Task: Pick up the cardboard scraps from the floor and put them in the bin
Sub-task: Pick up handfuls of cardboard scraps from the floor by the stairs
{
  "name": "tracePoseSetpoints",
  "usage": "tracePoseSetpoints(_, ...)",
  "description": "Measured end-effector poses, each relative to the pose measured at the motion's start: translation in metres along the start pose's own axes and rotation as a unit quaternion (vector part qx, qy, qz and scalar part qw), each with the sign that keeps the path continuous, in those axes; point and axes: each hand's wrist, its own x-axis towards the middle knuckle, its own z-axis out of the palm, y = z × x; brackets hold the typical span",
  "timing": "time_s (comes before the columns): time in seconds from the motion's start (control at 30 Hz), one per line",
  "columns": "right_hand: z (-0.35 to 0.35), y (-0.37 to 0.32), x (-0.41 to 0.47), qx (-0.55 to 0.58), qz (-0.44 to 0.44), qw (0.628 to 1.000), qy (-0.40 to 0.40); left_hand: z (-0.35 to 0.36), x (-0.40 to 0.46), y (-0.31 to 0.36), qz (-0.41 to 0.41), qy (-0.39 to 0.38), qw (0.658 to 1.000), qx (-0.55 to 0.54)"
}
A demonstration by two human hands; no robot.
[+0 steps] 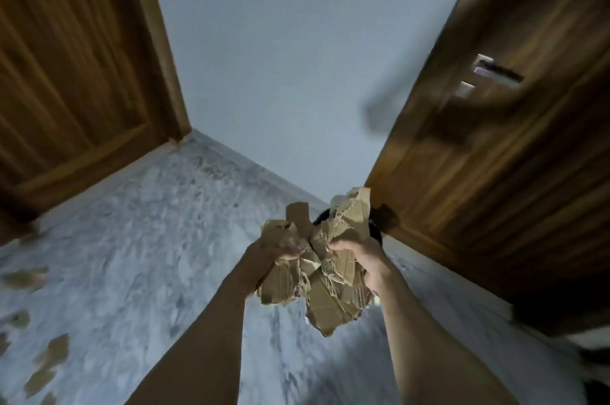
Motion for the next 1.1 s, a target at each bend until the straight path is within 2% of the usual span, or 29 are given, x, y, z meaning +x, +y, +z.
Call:
tracePoseSetpoints(0.1,-0.073,-0.004,0.03,0.037,-0.002,0.999,0.017,0.073,0.034,0.024,-0.01,-0.019,1.0,0.023)
tracePoseSetpoints(0.2,-0.12,-0.015,0.064,0.058,-0.001,0.998,0.035,0.117,0.077,0.046,-0.01,-0.034,0.998,0.054)
tracePoseSetpoints(0.33,-0.148,-0.042,0.126,0.071,0.008,0.997,0.037,0.141,0.162,0.059,-0.015,-0.019,0.996,0.083)
tracePoseSetpoints(0.47,-0.158,-0.057,0.232,0.043,-0.011,0.998,0.05,0.149,0.274,0.047,-0.024,-0.012,0.997,0.071)
tracePoseSetpoints(0.6,-0.161,-0.04,0.361,0.026,-0.028,0.998,0.056,0.155,0.397,0.0,-0.052,0.0,0.997,0.06)
tracePoseSetpoints(0.8,-0.159,0.047,0.527,0.004,-0.005,0.998,0.055,0.169,0.539,-0.119,-0.081,0.054,0.994,0.056)
tracePoseSetpoints(0.97,-0.163,0.115,0.606,-0.004,0.018,0.999,0.043,0.189,0.594,-0.2,-0.081,0.123,0.987,0.062)
tracePoseSetpoints(1.1,-0.17,0.145,0.627,-0.04,0.062,0.996,0.05,0.2,0.6,-0.219,-0.148,0.124,0.978,0.084)
